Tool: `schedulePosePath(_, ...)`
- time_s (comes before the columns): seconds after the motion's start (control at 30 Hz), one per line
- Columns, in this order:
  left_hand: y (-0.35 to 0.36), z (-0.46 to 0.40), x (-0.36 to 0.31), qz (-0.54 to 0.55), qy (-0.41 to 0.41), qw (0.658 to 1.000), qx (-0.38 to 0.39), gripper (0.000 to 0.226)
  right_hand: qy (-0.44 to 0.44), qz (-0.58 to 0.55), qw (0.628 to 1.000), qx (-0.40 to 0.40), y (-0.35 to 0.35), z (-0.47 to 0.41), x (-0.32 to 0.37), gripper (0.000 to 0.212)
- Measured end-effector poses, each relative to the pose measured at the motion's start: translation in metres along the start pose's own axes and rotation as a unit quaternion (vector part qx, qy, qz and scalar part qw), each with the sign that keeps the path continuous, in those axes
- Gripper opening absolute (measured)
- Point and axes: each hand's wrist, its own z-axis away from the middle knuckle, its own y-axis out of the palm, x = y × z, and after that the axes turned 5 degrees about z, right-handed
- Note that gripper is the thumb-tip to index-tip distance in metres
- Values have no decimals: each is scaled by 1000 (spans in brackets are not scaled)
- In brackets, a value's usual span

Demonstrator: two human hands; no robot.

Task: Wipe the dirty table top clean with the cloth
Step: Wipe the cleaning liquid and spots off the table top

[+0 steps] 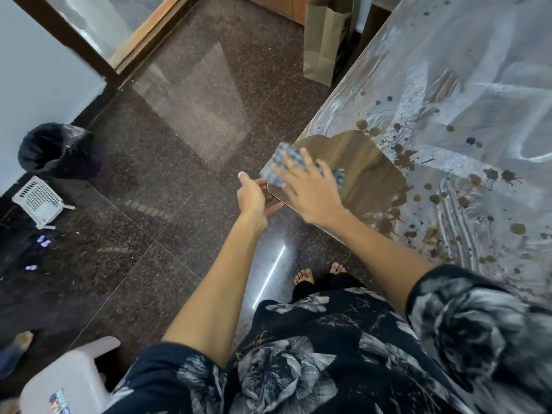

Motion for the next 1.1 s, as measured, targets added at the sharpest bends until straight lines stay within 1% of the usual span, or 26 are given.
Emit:
schedulePosePath(0.07, -2, 2, 0, 12, -34, 999, 10, 70, -55, 15, 998, 1, 6, 13, 8, 46)
schedulePosePath(0.13, -4, 5, 1, 23, -52, 998, 21, 75, -97, 32, 995, -8, 11, 26, -1, 44)
schedulePosePath(0.23, 0, 9, 0, 37, -47, 998, 13, 65, -125, 49, 991, 0, 7, 39, -31, 43)
schedulePosePath(0.27, 1, 9, -1, 37, -44, 998, 7, 61, -112, 49, 992, 4, 5, 39, -45, 43)
schedulePosePath(0.3, 2, 8, -2, 36, -43, 998, 3, 59, -78, 40, 996, 13, 2, 35, -56, 44)
schedulePosePath(0.4, 1, 6, -3, 34, -38, 999, -3, 58, 61, 0, 998, 14, -9, 7, -67, 46)
schedulePosePath(0.43, 1, 6, -2, 31, -36, 999, -4, 57, 82, -9, 996, 12, -12, -4, -62, 46)
schedulePosePath(0.47, 2, 6, -2, 28, -34, 999, -7, 56, 85, -14, 996, 13, -14, -12, -54, 47)
schedulePosePath(0.5, 3, 7, -1, 23, -31, 999, -11, 55, 68, -13, 997, 18, -13, -16, -45, 47)
schedulePosePath(0.53, 5, 7, -1, 17, -30, 999, -17, 54, 34, -4, 999, 20, -11, -17, -37, 47)
schedulePosePath(0.6, 9, 10, -2, -3, -29, 999, -27, 55, -66, 18, 997, 20, -4, -2, -32, 47)
schedulePosePath(0.67, 15, 12, -5, -14, -32, 999, -30, 59, -160, 23, 987, 21, 1, 20, -40, 46)
schedulePosePath(0.7, 19, 13, -7, -21, -33, 999, -35, 61, -187, 24, 982, 19, 2, 29, -49, 46)
schedulePosePath(0.73, 22, 15, -8, -32, -31, 998, -44, 61, -193, 25, 981, 19, 2, 36, -59, 46)
schedulePosePath(0.8, 29, 16, -10, -54, -23, 996, -73, 61, -145, 21, 989, 20, -2, 44, -87, 47)
schedulePosePath(0.9, 36, 14, -5, -79, -12, 991, -106, 65, 1, -1, 1000, 14, -16, 29, -123, 48)
schedulePosePath(0.97, 44, 21, -3, -93, -9, 988, -121, 69, 92, -50, 994, 14, -24, 8, -124, 48)
schedulePosePath(1.0, 48, 28, -3, -108, -4, 985, -131, 68, 117, -65, 991, 13, -27, -1, -115, 49)
schedulePosePath(1.03, 52, 33, -1, -126, 3, 982, -138, 66, 120, -69, 990, 12, -28, -5, -104, 49)
schedulePosePath(1.07, 55, 36, 2, -150, 11, 978, -142, 65, 96, -64, 993, 11, -26, -6, -91, 49)
schedulePosePath(1.1, 57, 38, 6, -176, 21, 973, -145, 63, 50, -54, 997, 5, -22, -1, -79, 49)
